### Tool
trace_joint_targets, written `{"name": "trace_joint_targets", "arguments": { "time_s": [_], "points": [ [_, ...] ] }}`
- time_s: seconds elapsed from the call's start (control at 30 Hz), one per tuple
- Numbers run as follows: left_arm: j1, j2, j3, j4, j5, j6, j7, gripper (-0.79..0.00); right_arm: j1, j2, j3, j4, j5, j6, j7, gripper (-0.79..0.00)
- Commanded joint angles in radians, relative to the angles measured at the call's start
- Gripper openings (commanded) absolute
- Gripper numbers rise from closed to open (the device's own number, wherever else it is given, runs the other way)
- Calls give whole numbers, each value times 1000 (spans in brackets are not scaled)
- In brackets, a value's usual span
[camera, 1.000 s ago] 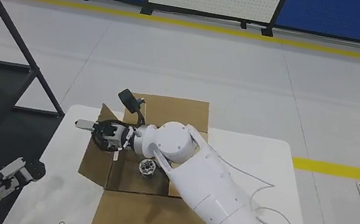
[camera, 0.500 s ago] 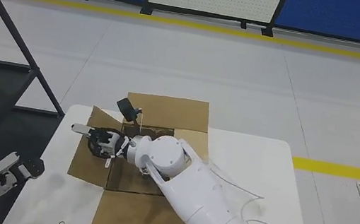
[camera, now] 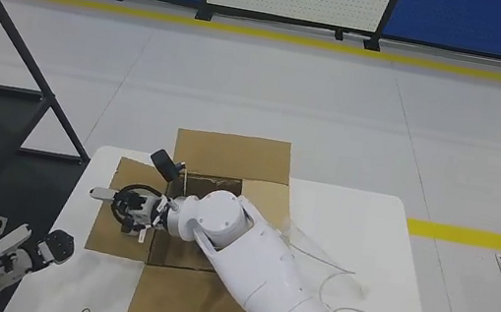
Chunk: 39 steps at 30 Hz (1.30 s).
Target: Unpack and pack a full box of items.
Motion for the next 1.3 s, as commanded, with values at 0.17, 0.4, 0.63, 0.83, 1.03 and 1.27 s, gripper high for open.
{"name": "trace_joint_targets", "arguments": {
  "time_s": [0.17,0.4,0.63,0.83,1.03,1.27],
  "points": [
    [-4,-3,31,-15,42,16,20,0,12,-30,6,66,5,-10,11,0],
    [-76,-6,109,58,124,70,82,0,16,-43,22,101,-3,-59,-1,0],
    [-132,-9,151,123,158,85,102,0,23,-38,41,92,-47,-119,-83,0],
    [-155,-10,176,150,207,84,118,0,25,-11,65,34,-126,-152,-217,0],
    [-167,-11,201,150,241,80,113,0,-25,49,113,-121,-231,-139,-295,0],
    [-186,-13,235,158,314,58,137,0,-254,163,247,-602,-445,10,-370,0]
  ]
}}
